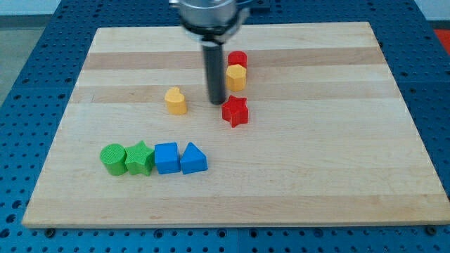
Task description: Move the yellow hexagon to the left side of red circle
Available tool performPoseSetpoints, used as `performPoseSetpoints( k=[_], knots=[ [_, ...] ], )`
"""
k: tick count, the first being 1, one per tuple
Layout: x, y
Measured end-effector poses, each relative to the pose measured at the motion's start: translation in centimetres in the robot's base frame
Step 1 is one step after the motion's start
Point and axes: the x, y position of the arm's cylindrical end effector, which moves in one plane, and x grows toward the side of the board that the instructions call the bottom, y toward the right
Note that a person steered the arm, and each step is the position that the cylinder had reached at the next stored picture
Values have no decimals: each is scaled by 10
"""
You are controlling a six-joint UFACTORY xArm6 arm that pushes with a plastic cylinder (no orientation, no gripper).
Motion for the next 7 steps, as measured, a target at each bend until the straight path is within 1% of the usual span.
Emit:
performPoseSetpoints(
  k=[1,2,4,7],
  knots=[
    [0,58],
    [-13,73],
    [-27,42],
    [-28,-43]
  ],
)
